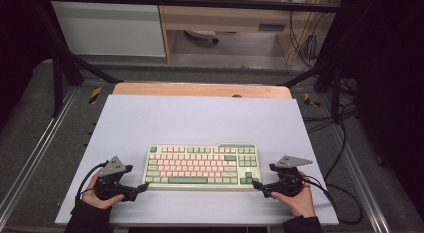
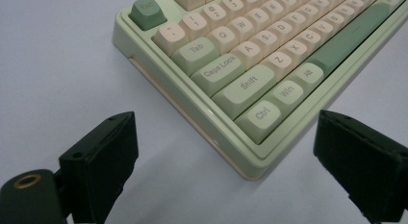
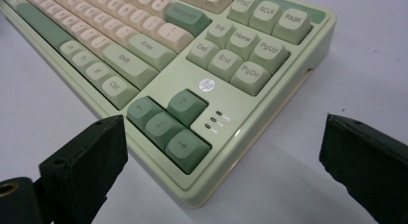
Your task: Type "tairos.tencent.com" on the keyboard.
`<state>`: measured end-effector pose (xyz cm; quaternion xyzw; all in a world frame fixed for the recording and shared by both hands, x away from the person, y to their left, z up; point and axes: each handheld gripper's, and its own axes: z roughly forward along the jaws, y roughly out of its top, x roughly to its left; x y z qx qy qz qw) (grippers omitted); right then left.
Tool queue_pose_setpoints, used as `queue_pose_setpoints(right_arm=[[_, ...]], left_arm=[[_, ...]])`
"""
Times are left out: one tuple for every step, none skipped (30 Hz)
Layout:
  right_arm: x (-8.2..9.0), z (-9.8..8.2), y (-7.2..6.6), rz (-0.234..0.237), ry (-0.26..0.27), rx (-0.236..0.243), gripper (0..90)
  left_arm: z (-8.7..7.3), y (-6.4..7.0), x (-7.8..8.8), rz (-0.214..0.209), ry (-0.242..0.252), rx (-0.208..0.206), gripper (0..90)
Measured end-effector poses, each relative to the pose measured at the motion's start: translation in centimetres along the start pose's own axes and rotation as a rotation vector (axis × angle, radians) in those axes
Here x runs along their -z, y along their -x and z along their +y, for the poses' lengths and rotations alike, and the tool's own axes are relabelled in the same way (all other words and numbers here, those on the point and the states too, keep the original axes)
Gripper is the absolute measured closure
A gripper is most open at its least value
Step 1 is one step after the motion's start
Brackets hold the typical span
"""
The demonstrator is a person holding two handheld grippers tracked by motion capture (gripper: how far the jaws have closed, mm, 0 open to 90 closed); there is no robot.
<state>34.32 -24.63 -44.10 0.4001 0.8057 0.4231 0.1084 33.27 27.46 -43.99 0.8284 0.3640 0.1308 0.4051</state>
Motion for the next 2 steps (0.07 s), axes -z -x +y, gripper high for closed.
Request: queue_pose_setpoints(right_arm=[[-0.04,-0.02,-0.03,0.003,0.000,0.005,3.6],[-0.07,-0.02,-0.04,0.002,0.000,0.006,3.6]], left_arm=[[-0.01,0.04,-0.05,0.001,-0.002,-0.001,8.2],[-0.03,0.09,-0.10,-0.001,-0.005,-0.004,8.2]])
